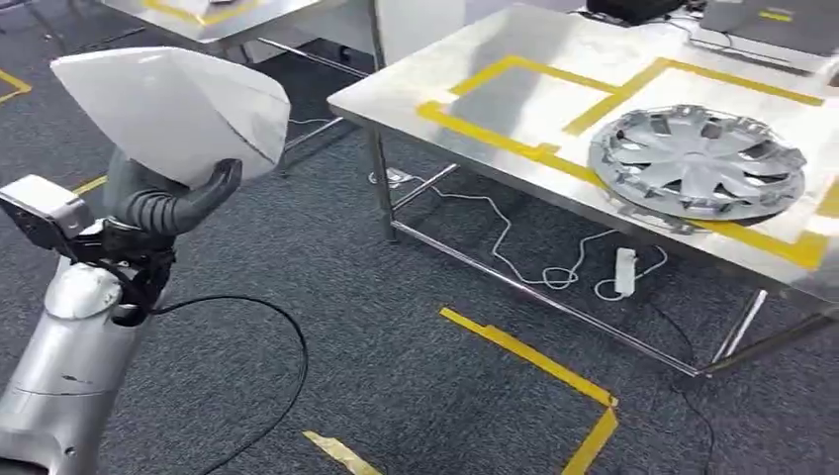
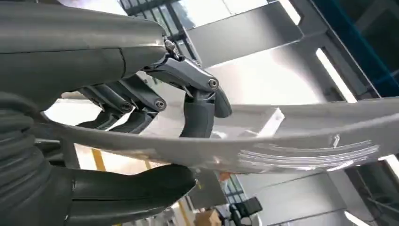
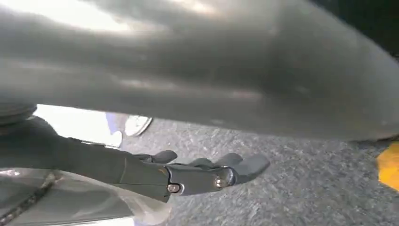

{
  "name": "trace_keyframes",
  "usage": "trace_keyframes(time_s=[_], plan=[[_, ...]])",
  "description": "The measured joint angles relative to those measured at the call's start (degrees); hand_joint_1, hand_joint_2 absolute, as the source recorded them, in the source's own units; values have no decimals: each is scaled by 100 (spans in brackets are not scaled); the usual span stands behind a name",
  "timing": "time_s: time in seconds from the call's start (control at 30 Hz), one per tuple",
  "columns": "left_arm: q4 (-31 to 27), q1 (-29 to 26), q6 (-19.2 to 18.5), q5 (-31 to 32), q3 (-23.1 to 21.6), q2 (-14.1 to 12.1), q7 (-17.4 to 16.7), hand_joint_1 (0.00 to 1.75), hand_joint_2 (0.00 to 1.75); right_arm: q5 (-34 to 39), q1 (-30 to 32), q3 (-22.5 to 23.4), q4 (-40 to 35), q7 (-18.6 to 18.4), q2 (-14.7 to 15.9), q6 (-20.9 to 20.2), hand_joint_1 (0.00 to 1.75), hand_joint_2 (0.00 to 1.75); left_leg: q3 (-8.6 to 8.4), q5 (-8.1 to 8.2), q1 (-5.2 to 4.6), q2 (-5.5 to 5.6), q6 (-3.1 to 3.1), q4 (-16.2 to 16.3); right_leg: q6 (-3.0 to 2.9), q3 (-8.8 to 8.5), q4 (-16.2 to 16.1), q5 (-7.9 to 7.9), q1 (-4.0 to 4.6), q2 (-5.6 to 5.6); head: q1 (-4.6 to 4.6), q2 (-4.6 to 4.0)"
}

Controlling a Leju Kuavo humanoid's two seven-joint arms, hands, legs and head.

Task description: Take the parts from the cabinet and place them on the table.

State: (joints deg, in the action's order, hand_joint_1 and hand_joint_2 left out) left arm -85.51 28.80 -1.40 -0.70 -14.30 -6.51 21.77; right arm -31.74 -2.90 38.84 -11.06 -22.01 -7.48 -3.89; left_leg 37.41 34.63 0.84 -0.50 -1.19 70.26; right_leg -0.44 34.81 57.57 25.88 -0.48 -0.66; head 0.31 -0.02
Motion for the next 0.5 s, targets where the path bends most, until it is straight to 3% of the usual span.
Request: trace_keyframes(time_s=[0.03, 0.07, 0.1, 0.17, 0.2, 0.23, 0.3, 0.37, 0.4, 0.43, 0.47, 0.5], plan=[[29, 1, 0, 7, -2, 0, -2, 175, 175, -7, 1, 0, 0, 2, -2, 0, 0, 0, 211, 140, -4, 19, 0, 427, -3, 0, 4, -1, 7, -78, 4, 0], [57, 2, 0, 13, -2, 0, -4, 175, 175, -11, 5, 2, 0, 9, -4, 0, 0, 0, 314, 133, -7, 23, 2, 609, -4, -2, 7, 0, 13, -152, 2, 0], [77, 5, 0, 13, -2, 0, -11, 175, 175, -18, 5, 4, 0, 13, -4, 0, 0, 0, 285, -10, -7, 25, 16, 514, -4, -10, 9, 1, 14, -229, 4, 0], [112, 48, 9, 18, -2, 0, -20, 175, 175, -24, 6, 4, 0, 42, -9, 2, 0, 0, -38, -555, -6, 89, 67, -294, 1, -30, 22, 3, 16, -383, 2, 0], [121, 79, 22, 18, -2, 0, -20, 175, 175, -29, 6, 7, 0, 63, -9, 2, 0, 0, -259, -845, -4, 256, 103, -837, 7, -37, 28, 8, 14, -454, 2, 0], [140, 101, 22, 18, -2, 0, -20, 175, 175, -31, 5, 7, 2, 74, -24, 0, 0, 0, -342, -815, 22, 547, 144, -993, 35, -4, 38, 8, 7, -503, 22, 0], [169, 118, 29, 22, -4, 2, -37, 175, 175, -37, -7, 7, 2, 85, -31, -2, 0, 0, -354, -775, -12, 492, 140, -1131, 130, 93, 62, -26, -34, -623, 6, 0], [191, 149, 37, 29, -13, 31, -37, 175, 175, -39, 16, 7, 2, 85, -44, 2, 0, 0, -375, -794, -30, 384, 189, -1176, 224, 112, 14, -58, -59, -754, 0, 0], [197, 162, 42, 46, -13, 44, -37, 175, 175, -44, 29, 9, 2, 96, -41, 7, 0, 0, -421, -835, 18, 299, 232, -1255, 233, 172, 60, -19, -55, -613, 2, 0], [208, 170, 64, 66, -13, 50, -37, 175, 175, -55, 29, 9, 2, 109, -44, 7, 0, 0, -445, -838, 11, 247, 252, -1279, 255, 240, 225, 91, -11, -253, 31, 0], [208, 187, 81, 70, -13, 50, -33, 175, 175, -70, 16, 9, 2, 122, -44, -2, 0, 0, -444, -836, 5, 190, 277, -1277, 279, 416, 571, 276, -17, -79, 57, 0], [214, 181, 90, 81, -13, 46, -33, 175, 175, -81, 2, 9, 2, 131, -44, -7, 0, 0, -443, -833, -4, 130, 280, -1274, 294, 635, 1017, 472, -26, 1, 50, 0]])
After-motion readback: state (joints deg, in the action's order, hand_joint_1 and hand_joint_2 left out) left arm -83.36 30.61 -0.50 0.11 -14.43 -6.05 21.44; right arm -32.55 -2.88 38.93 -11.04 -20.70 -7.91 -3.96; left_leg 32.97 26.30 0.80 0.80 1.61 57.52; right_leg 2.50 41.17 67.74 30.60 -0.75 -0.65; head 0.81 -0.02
